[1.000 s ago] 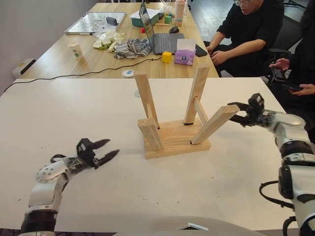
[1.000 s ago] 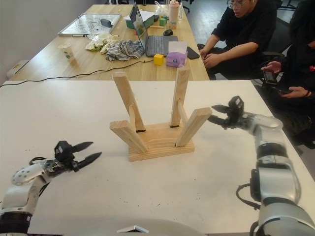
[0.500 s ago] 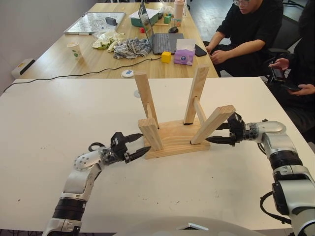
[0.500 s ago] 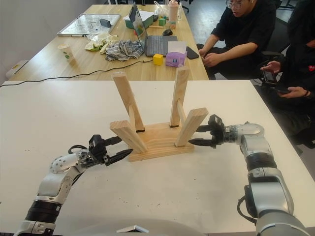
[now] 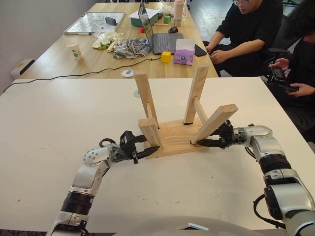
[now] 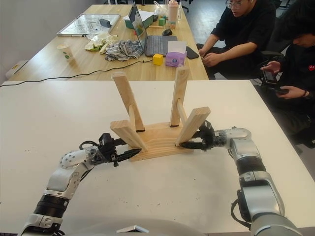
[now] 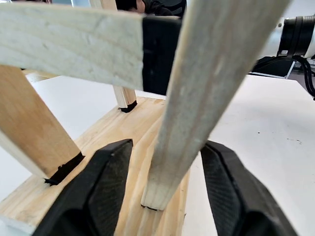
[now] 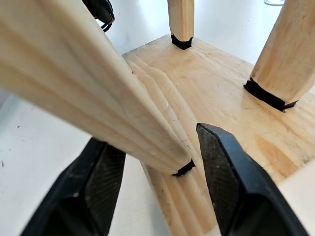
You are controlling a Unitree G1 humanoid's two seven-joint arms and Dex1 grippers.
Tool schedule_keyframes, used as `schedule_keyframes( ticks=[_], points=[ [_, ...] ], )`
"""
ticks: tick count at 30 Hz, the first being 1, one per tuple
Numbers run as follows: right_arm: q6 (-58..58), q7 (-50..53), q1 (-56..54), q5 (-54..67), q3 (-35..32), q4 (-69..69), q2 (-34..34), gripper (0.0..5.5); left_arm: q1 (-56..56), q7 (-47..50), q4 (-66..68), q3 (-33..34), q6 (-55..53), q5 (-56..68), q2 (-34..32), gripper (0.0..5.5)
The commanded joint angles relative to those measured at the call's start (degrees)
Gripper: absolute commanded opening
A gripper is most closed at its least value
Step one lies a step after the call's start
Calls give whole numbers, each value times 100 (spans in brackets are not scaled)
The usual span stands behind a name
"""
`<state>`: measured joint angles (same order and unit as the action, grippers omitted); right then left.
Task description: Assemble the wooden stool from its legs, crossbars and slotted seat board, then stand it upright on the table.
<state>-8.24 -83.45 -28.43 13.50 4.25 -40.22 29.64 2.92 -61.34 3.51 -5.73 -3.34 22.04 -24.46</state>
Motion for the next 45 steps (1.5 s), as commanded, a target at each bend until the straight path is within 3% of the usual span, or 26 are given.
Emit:
schedule_keyframes(
  ticks=[1,6,9,13,16,18,20,24,29,33,36,39,41,45],
  points=[
    [-1258,50,-321,243,-49,222,41,174,183,114,-309,409,-1332,1004,-47,178],
    [-4964,9,-864,1018,-10,863,420,171,528,854,-1029,842,-3683,2417,-258,136],
    [-6588,48,-1113,1355,231,1335,654,170,959,1835,-866,1598,-5476,4128,-429,123],
    [-7890,-86,-913,2223,294,2693,1058,154,1540,2087,-179,1784,-6804,4433,-1026,116],
    [-8401,98,-1027,2945,622,3235,1276,119,1875,1823,365,1263,-7121,3795,-1557,112],
    [-8425,509,-1238,3003,681,3103,1182,115,2207,1599,661,886,-7100,3472,-1642,162],
    [-8396,1000,-1398,2755,520,2656,945,161,2404,1370,834,768,-7042,3374,-1556,206],
    [-7855,1448,-1650,2390,439,1634,900,244,2372,1181,1076,904,-6893,3245,-1489,280],
    [-6671,1159,-1171,1901,755,958,1512,328,2451,789,2267,1271,-6269,2762,-1879,358],
    [-5429,199,-435,2160,41,723,2113,397,1450,-207,1858,2105,-5589,2833,-2408,416],
    [-4078,-607,676,1825,96,1330,2677,441,-78,-865,636,2283,-3867,2123,-2478,437],
    [-3710,-794,769,1831,-224,1120,2812,484,-1049,-980,-284,2096,-2192,1343,-2091,437],
    [-2675,-780,962,1364,-175,1148,2850,528,-1400,-997,-683,1790,-876,751,-1703,437],
    [-157,-627,1507,479,83,1390,2485,535,-1269,-983,-407,1058,829,-185,-1204,437]
  ],
)
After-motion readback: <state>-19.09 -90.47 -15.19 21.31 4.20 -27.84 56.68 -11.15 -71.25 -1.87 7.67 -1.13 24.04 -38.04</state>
